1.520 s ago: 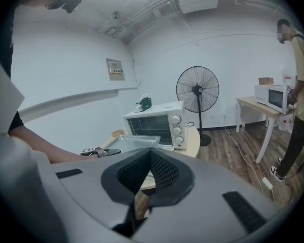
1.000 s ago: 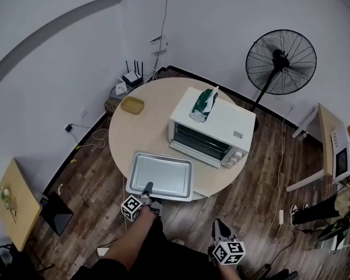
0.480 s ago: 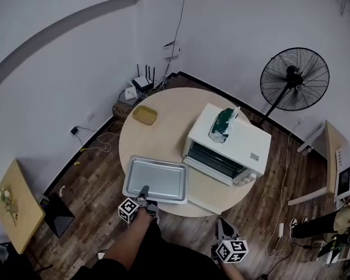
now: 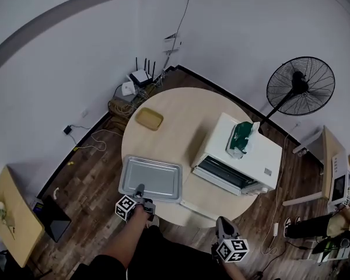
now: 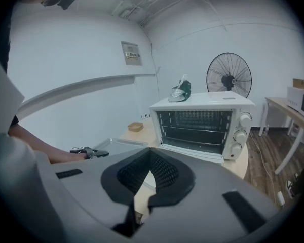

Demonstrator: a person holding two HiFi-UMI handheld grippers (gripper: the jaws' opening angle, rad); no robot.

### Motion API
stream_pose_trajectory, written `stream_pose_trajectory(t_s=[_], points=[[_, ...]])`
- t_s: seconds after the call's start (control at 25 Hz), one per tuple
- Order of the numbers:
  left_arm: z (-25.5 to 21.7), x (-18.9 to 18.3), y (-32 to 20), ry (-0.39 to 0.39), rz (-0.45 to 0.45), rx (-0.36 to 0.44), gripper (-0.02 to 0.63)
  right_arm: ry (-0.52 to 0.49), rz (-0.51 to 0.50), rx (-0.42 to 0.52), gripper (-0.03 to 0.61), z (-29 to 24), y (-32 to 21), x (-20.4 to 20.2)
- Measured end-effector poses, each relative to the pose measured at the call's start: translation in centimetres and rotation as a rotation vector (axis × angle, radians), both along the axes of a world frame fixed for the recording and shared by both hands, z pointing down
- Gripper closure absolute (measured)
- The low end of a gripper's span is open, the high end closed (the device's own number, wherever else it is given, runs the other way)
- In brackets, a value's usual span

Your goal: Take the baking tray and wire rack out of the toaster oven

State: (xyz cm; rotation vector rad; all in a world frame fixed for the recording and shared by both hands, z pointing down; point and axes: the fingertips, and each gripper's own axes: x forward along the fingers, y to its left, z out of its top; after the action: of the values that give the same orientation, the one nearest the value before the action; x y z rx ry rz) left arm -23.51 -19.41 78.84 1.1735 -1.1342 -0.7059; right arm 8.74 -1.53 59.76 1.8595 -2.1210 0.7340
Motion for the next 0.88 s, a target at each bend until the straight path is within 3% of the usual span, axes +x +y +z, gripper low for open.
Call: stream_pose_trajectory(t_s=[0.52,0.88], points=[[4.4,1.0,-6.9,0.024,0.122,-0.079,0.588,0.096,0.082,-0.073,0.588,0.1,-3.4,-1.5],[6.3,1.6,-7.0,-0.131,0.216,-0.192,0.567,0.097,0.044,-0.078,0.588,0.4,-4.6,-2.6]])
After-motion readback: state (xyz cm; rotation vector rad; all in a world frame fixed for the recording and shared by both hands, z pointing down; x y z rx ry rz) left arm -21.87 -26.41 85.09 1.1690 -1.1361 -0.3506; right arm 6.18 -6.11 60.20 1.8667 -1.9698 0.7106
